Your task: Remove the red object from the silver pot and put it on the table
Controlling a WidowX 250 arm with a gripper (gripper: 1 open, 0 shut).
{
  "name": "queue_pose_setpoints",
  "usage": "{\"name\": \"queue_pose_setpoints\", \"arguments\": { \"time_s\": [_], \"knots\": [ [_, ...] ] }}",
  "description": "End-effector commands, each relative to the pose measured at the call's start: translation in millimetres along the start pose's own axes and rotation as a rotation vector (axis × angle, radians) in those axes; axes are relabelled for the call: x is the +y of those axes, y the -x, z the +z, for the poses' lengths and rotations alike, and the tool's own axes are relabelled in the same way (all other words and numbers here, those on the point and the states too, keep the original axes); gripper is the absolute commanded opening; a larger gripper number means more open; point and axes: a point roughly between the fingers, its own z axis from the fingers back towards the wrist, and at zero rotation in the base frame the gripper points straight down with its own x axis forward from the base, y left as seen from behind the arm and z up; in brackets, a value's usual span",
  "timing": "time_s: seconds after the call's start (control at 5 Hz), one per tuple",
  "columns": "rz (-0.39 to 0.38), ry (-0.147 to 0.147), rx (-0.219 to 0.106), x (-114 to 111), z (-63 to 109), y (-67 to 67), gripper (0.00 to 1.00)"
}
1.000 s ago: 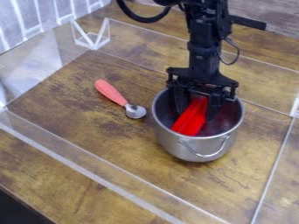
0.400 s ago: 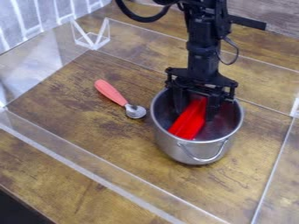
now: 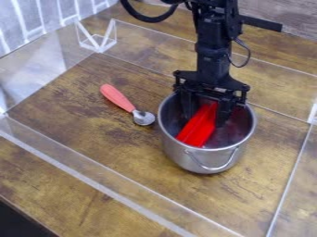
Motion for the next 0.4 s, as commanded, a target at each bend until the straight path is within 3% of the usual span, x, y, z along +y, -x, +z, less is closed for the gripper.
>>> {"name": "queue_pose_setpoints", "arguments": {
  "time_s": [0.0,0.2],
  "knots": [
    [0.007,0.016,-0.122,5.1,50.5,-6.7,0.00],
    [0.006,0.015,-0.123,6.0,51.4,-6.5,0.00]
  ]
}}
